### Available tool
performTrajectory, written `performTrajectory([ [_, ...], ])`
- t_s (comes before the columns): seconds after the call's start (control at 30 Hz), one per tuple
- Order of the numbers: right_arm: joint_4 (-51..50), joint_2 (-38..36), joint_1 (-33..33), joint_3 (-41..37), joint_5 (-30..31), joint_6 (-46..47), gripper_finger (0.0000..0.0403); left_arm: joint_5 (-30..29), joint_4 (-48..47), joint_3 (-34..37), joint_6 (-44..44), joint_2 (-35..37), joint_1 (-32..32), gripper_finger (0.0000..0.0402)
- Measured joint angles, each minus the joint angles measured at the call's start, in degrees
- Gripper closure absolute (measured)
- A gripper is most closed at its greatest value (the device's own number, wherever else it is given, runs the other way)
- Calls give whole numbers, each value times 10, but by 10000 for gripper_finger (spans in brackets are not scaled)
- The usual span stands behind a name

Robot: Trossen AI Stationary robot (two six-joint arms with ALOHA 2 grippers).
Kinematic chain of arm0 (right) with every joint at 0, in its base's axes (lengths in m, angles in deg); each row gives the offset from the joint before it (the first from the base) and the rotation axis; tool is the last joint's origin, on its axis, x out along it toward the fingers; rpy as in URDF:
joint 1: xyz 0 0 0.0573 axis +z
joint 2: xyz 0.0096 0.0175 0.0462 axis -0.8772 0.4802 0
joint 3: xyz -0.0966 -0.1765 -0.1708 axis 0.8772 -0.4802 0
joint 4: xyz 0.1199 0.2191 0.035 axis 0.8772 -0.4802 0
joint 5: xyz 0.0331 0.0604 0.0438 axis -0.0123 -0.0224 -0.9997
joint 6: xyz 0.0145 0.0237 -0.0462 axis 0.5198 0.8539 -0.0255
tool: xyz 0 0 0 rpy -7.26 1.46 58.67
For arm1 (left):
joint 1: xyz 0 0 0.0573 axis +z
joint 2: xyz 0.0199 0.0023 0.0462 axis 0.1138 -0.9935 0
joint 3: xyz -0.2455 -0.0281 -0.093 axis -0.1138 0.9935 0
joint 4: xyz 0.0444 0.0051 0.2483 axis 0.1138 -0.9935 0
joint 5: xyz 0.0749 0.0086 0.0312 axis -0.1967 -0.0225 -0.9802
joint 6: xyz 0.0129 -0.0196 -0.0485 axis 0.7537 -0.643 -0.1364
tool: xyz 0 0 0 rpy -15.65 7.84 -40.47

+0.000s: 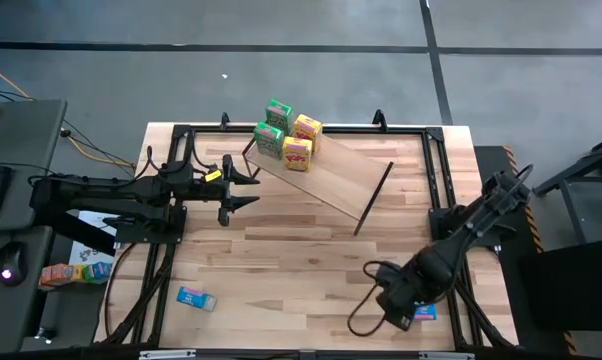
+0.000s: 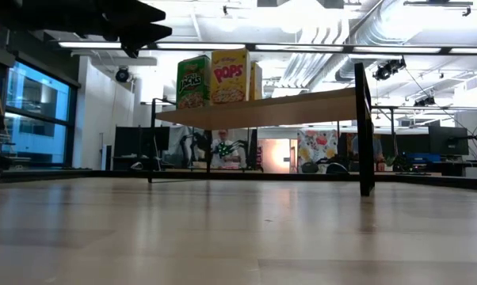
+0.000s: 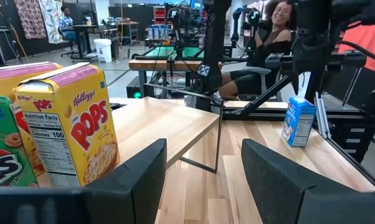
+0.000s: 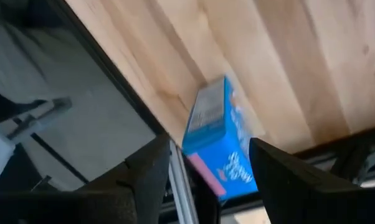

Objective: Stack cereal on shelf
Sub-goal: Put the right blue cereal box on the shelf

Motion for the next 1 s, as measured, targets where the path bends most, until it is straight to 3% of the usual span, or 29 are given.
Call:
performTrajectory([
  [0.2,-5,9,43,0,-42,8,194,0,0,0,0,0,0,202],
  [0.6,-18,9,125,-19,36,-59,194,-2,0,0,0,0,0,202],
  [1.0,8,9,149,-54,86,-59,194,-31,0,0,0,0,1,202],
])
